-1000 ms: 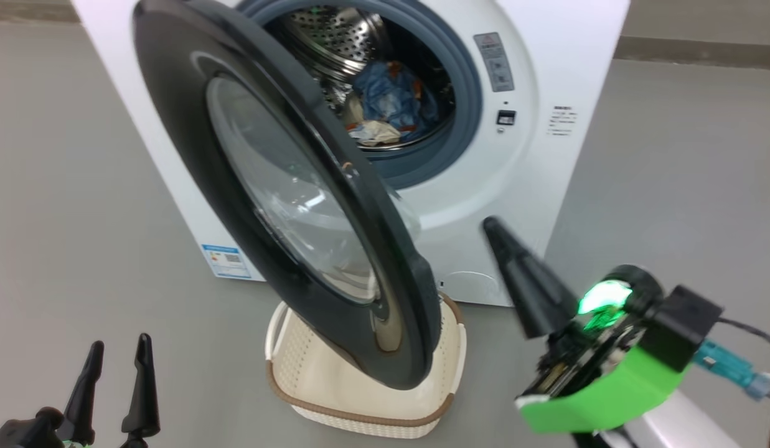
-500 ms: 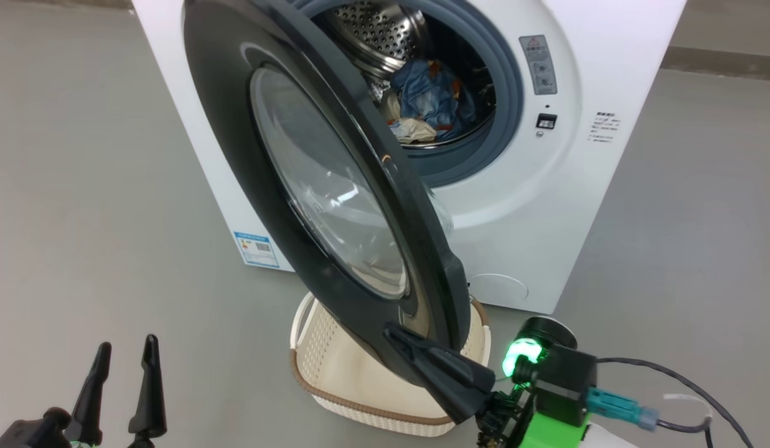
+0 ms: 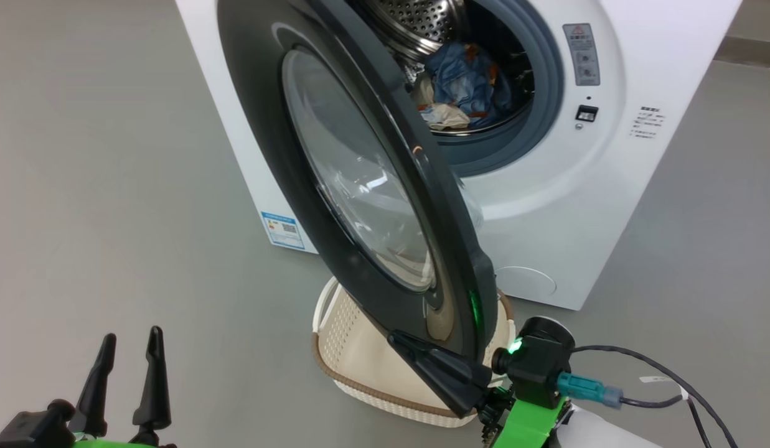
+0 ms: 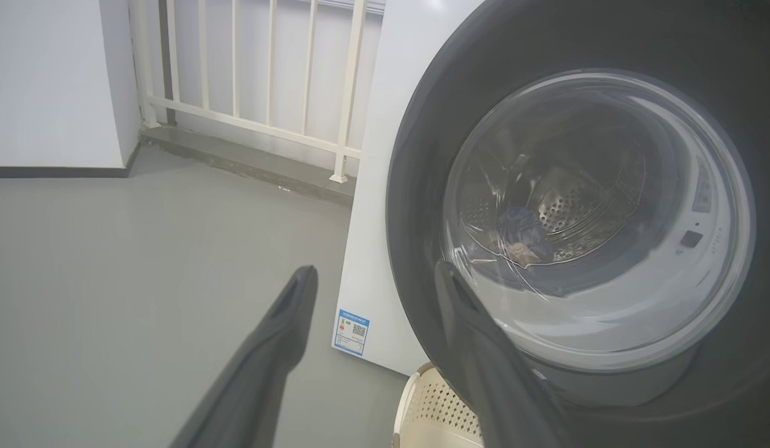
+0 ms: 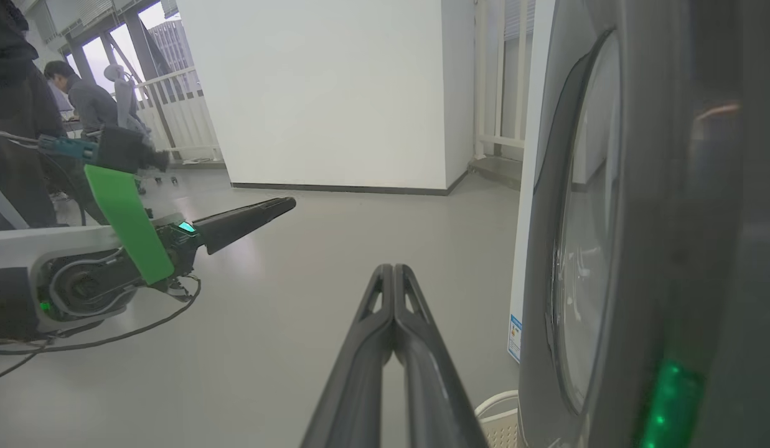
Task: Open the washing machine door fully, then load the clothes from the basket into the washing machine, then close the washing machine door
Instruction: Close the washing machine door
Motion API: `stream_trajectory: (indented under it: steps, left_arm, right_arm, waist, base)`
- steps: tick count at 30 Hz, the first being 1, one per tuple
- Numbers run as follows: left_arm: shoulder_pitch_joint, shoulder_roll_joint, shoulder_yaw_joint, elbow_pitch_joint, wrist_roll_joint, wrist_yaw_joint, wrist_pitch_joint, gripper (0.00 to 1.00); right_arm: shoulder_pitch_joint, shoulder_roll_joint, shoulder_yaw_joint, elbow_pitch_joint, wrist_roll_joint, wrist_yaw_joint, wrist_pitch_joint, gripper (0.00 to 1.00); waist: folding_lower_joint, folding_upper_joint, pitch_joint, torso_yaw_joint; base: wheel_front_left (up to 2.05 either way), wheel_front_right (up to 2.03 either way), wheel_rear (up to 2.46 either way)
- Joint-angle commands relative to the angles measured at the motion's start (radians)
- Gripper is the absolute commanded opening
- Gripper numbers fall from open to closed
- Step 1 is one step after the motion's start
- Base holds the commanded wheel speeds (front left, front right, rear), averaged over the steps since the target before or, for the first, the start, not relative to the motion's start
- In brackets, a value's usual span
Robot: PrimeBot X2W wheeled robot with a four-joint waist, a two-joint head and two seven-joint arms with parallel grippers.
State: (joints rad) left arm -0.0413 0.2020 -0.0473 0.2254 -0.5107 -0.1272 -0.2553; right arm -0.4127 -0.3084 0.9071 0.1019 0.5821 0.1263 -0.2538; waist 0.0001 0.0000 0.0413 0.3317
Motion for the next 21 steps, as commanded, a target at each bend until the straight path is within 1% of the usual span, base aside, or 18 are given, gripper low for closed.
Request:
stream_trajectory:
  steps: [1,12,21]
  left_arm:
    - [-0.042,0.020,0.035,-0.015,-0.007,-0.003,-0.006,1.00]
    - [-0.050,0.026,0.036,-0.016,-0.012,-0.003,-0.006,1.00]
    - [-0.054,0.028,0.041,-0.018,-0.016,-0.003,-0.006,1.00]
  right_arm:
    - [-0.022,0.001,0.012,-0.007,0.018,0.004,-0.008,0.00]
    - [-0.043,0.001,0.032,0.099,0.063,0.004,-0.008,0.00]
    - [-0.051,0.007,0.022,0.159,0.080,0.004,-0.008,0.00]
  waist:
    - [-0.0001,0.0000,0.005,0.010]
    - [-0.0001,0.0000,0.024,0.049]
    - [-0.0001,0.0000,0.038,0.052]
  base:
    - [0.00,0.00,0.00]
    - [0.00,0.00,0.00]
    - [0.00,0.00,0.00]
